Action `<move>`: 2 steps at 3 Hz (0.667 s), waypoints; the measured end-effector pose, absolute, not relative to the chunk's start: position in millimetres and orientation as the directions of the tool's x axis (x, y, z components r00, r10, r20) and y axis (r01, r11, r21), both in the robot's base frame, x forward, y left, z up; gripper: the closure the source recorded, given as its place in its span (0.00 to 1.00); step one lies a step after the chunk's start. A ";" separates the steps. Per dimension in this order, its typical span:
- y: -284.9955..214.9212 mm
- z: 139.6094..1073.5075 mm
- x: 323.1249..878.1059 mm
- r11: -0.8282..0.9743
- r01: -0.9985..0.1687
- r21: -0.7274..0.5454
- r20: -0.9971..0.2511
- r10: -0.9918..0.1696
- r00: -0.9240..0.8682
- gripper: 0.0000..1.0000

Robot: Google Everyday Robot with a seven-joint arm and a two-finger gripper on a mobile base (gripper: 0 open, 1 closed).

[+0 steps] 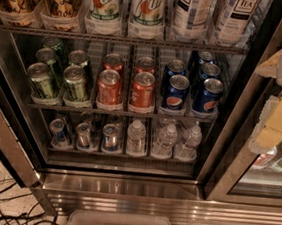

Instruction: Pick green can from middle shelf of fridge

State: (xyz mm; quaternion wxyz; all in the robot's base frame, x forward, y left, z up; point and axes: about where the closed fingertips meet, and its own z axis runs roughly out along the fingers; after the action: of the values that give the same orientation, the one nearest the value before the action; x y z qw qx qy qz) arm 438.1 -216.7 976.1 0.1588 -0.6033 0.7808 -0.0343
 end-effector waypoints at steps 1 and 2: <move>-216.6 976.1 438.1 0.270 -0.931 -0.245 -0.207 -0.953 -0.222 0.00; -201.7 974.4 437.0 0.268 -0.930 -0.251 -0.174 -0.958 -0.229 0.00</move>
Offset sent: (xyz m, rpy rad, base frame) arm -0.0048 0.0351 -0.0088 -0.0872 0.0339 -0.0182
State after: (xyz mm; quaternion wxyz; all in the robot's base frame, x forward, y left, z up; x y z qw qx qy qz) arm 437.0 -201.7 974.4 0.1470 -0.6034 0.7824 -0.0467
